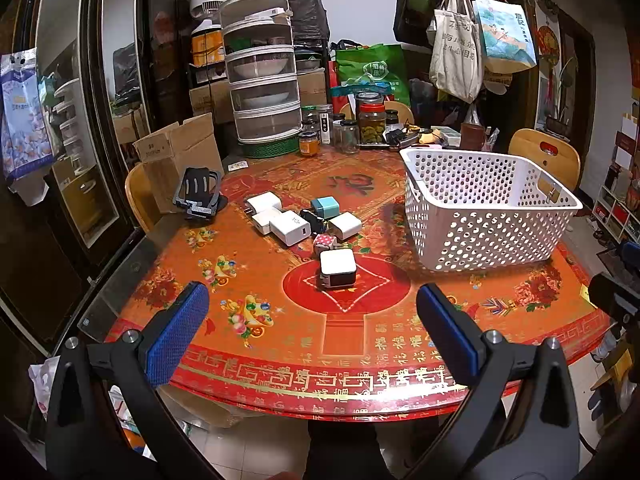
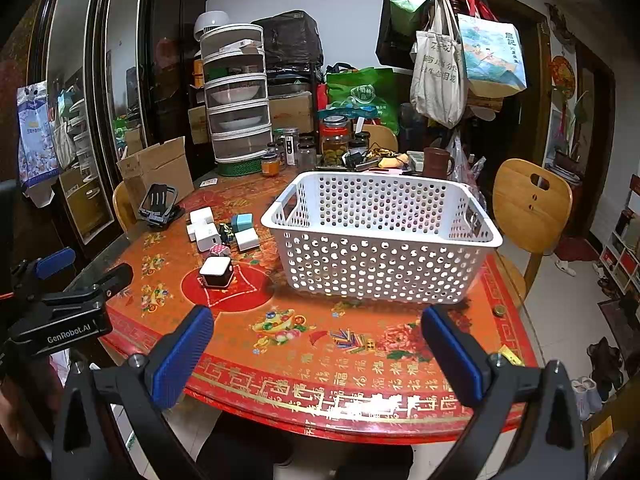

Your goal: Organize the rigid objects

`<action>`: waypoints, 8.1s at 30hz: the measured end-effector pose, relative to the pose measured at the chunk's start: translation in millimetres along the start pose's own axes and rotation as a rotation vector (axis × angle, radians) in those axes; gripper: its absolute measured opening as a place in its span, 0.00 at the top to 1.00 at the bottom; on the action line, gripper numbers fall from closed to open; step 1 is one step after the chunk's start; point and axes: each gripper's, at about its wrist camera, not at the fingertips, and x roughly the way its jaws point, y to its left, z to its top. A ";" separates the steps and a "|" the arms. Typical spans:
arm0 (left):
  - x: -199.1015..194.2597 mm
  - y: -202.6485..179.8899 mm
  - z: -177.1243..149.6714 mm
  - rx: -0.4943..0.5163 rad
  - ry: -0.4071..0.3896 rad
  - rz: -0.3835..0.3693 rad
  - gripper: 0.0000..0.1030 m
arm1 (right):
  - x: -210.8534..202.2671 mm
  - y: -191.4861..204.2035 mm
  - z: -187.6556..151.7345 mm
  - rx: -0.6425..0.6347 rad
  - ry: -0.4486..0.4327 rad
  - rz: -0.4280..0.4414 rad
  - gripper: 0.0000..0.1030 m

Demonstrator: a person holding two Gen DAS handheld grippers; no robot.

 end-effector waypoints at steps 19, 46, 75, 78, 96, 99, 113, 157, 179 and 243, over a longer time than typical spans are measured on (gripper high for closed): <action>8.5 -0.5 2.6 -0.003 0.023 0.011 0.01 | 12.0 -5.5 -1.4 0.003 0.016 0.004 0.00; 141.5 42.7 14.7 -0.029 0.187 0.145 0.01 | 181.6 -215.8 99.0 0.097 0.360 -0.380 0.00; 275.2 -24.0 9.1 0.037 0.379 -0.054 0.23 | 253.1 -232.2 68.3 0.224 0.547 -0.159 0.89; 277.9 -26.6 4.6 0.036 0.393 -0.047 0.45 | 252.9 -232.3 68.3 0.228 0.547 -0.155 0.90; 252.9 -20.2 18.0 0.130 0.281 0.131 0.46 | 253.7 -234.5 69.1 0.240 0.546 -0.148 0.90; 245.9 -20.4 36.5 0.161 0.249 0.155 0.46 | 253.8 -234.7 69.2 0.240 0.546 -0.147 0.90; 209.2 -144.3 148.8 0.452 0.072 0.125 0.46 | 255.1 -235.2 70.5 0.243 0.546 -0.144 0.90; 331.0 68.4 166.0 0.124 0.312 0.143 0.01 | 255.4 -232.8 69.8 0.239 0.557 -0.176 0.91; 486.1 104.7 110.2 -0.016 0.560 0.137 0.31 | 260.3 -226.2 71.2 0.218 0.587 -0.215 0.91; 271.9 -231.0 146.3 0.601 0.190 -0.181 0.11 | 264.2 -222.3 71.4 0.213 0.592 -0.204 0.92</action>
